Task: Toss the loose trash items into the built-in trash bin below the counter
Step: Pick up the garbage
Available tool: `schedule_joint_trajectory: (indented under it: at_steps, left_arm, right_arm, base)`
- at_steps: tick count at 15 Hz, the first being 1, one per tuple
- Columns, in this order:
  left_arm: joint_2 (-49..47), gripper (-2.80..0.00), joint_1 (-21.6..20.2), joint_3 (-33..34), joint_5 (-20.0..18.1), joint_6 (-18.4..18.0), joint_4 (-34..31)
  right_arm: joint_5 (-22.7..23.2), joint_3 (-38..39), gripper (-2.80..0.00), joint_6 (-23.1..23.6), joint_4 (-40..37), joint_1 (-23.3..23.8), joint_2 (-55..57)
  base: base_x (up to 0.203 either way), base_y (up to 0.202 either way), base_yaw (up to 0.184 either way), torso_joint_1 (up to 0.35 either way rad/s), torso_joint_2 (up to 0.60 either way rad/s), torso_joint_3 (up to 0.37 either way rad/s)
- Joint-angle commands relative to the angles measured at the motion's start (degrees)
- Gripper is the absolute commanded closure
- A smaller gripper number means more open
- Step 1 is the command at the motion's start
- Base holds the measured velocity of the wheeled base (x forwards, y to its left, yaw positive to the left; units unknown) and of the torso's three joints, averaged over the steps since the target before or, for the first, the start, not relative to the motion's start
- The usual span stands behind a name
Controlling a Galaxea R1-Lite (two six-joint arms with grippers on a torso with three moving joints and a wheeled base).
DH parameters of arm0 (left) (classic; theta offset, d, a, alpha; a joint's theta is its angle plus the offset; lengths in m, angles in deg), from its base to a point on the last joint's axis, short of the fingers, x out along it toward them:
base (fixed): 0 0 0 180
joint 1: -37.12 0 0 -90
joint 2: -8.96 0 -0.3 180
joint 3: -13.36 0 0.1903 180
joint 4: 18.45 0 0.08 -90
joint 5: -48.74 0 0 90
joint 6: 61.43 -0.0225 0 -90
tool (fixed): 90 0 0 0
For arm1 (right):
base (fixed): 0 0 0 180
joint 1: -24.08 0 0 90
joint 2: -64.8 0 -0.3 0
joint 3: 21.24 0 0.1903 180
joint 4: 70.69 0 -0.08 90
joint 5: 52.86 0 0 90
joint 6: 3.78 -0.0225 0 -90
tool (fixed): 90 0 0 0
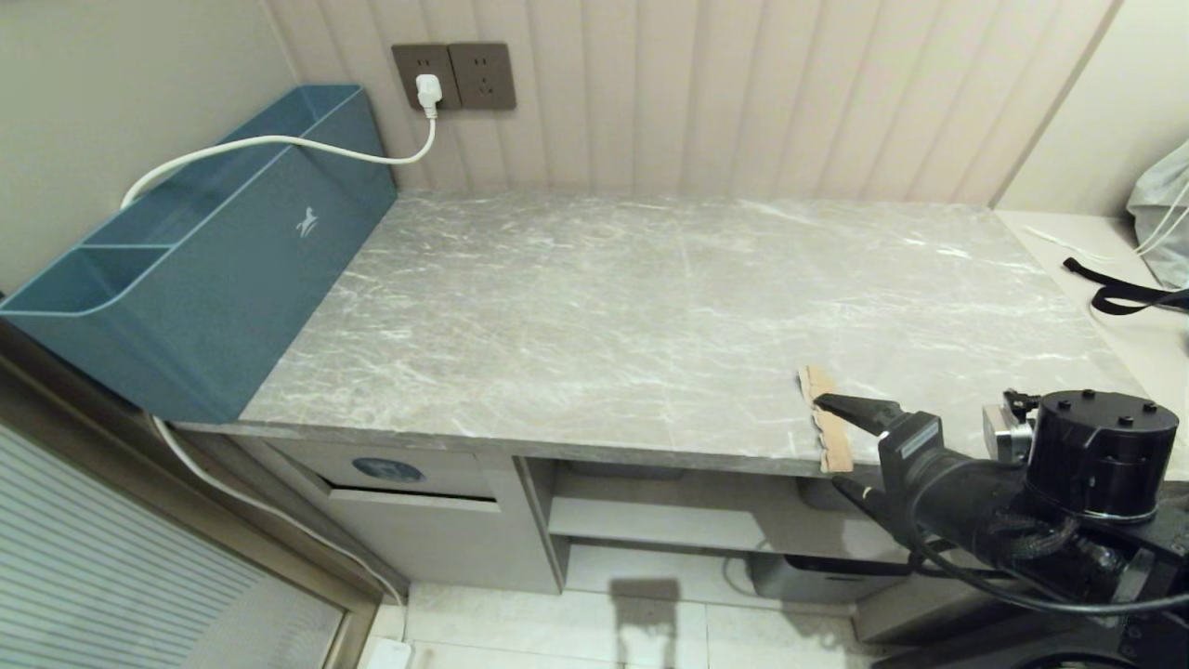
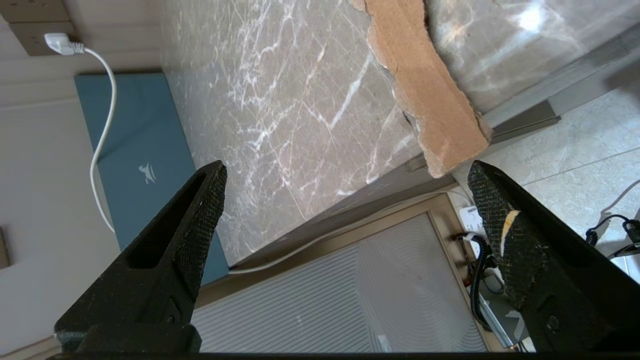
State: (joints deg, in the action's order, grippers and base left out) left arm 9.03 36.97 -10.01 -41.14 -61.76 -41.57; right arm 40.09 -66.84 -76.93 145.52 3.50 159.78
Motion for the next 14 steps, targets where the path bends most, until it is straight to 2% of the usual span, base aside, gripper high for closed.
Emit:
schedule_joint_trajectory:
  at_steps: [1, 13, 14]
  left_arm:
    - [0.01, 0.00, -0.02, 0.09, -0.03, -0.02, 0.02]
    - [0.01, 0.00, -0.02, 0.09, -0.03, -0.02, 0.02]
    - [0.01, 0.00, -0.02, 0.09, 0.01, -0.02, 0.02]
  right_arm:
    - [0.04, -0.63, -2.80, -0.42, 0.36, 0.10, 0.91]
    - [-0.05, -1.42, -2.80, -0.24, 0.36, 1.42, 2.49]
    - [-0.05, -1.43, 0.00, -0.31, 0.36, 1.42, 2.49]
  base:
    - [0.000, 0.000, 0.000, 0.000, 0.00, 0.000]
    - [0.000, 0.000, 0.000, 0.000, 0.00, 0.000]
    - [0.000, 0.000, 0.000, 0.000, 0.00, 0.000]
